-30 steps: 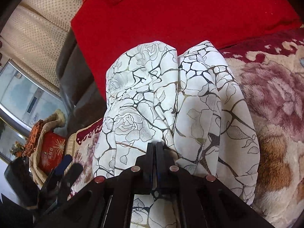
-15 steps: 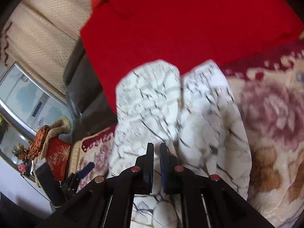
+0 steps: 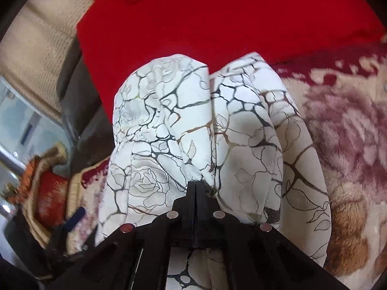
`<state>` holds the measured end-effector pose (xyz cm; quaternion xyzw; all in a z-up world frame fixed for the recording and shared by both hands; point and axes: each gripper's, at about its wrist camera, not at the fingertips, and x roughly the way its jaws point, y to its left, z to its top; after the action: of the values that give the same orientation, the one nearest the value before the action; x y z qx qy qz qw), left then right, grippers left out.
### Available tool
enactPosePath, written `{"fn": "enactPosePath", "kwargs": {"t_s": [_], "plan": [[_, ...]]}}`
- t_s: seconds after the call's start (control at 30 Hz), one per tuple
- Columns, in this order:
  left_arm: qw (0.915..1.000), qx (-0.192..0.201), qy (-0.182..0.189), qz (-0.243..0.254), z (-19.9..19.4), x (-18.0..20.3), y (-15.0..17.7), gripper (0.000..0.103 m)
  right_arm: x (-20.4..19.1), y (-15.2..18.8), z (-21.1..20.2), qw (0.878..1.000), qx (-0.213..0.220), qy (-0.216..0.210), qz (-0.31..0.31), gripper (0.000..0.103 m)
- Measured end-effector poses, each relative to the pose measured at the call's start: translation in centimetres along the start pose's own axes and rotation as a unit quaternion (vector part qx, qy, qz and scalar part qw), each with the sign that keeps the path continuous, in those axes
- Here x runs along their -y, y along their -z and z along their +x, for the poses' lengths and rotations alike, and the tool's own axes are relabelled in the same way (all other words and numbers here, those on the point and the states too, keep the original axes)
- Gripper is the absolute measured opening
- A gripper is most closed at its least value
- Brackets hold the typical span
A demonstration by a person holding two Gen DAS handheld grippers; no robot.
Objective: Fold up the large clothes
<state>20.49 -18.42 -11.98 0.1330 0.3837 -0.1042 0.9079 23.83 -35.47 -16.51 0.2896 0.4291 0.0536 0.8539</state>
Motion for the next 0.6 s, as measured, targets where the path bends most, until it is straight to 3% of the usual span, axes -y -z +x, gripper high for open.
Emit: {"fn": "enactPosePath", "kwargs": {"t_s": [0.27,0.33,0.6], "plan": [[0.9996,0.02,-0.016,0.011,-1.4,0.0,0.2,0.092,0.1,0.6,-0.4,1.0,0.022,-0.016,0.006,0.001],[0.9995,0.027,-0.015,0.006,-1.8,-0.1,0.0,0.092,0.0,0.8,-1.0,0.999,0.028,-0.021,0.008,0.006],[0.9984,0.052,-0.014,-0.015,-3.4,-0.4,-0.5,0.092,-0.7,1.8,-5.0,0.998,0.051,-0.032,-0.018,0.009]]}}
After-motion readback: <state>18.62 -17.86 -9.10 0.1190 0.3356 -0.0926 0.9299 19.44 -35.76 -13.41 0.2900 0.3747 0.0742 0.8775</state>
